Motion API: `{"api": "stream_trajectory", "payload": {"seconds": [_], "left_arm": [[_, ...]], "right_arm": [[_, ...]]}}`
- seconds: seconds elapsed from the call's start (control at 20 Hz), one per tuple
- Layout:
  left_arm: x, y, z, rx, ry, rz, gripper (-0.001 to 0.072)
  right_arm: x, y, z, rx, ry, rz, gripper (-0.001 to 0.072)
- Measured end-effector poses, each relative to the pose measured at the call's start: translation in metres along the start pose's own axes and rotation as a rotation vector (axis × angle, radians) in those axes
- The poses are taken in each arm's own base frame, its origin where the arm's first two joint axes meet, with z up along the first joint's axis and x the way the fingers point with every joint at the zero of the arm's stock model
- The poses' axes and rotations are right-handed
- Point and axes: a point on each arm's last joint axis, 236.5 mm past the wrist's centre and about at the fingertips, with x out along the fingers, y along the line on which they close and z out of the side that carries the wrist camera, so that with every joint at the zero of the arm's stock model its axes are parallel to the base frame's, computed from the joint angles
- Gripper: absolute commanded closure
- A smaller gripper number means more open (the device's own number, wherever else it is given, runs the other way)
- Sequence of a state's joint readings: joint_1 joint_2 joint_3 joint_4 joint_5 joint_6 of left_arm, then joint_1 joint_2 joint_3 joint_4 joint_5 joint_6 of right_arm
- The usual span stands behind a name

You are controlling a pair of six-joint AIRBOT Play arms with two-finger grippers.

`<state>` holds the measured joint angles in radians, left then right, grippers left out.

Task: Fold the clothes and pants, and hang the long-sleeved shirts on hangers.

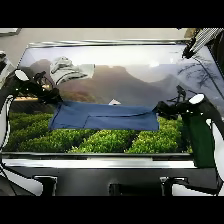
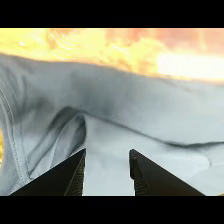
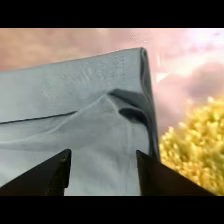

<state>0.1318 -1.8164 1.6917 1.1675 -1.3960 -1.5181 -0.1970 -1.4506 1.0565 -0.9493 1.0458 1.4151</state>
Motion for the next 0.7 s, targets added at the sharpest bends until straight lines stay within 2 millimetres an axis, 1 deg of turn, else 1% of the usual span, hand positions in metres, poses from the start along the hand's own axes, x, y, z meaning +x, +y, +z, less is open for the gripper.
{"api": "stream_trajectory", "payload": {"seconds": [0.05,0.15,0.25,0.35,0.5,0.7], "left_arm": [[-0.006,-0.001,0.004,0.007,-0.017,0.003,0.0373],[-0.024,-0.007,0.011,0.029,-0.056,0.011,0.0373],[-0.041,-0.012,0.015,0.049,-0.094,0.023,0.0374],[-0.057,-0.016,0.016,0.065,-0.125,0.034,0.0373],[-0.077,-0.019,0.014,0.083,-0.154,0.054,0.0374],[-0.090,-0.023,0.012,0.096,-0.178,0.064,0.0373]], "right_arm": [[-0.009,-0.003,0.003,0.010,-0.005,0.003,0.0165],[-0.020,-0.014,0.003,0.028,0.007,0.004,0.0155],[-0.023,-0.022,-0.003,0.026,0.047,0.011,0.0152],[-0.019,-0.026,-0.011,0.020,0.093,0.032,0.0153],[-0.009,-0.029,-0.016,0.017,0.135,0.063,0.0156],[0.005,-0.031,-0.026,0.029,0.173,0.102,0.0173]]}}
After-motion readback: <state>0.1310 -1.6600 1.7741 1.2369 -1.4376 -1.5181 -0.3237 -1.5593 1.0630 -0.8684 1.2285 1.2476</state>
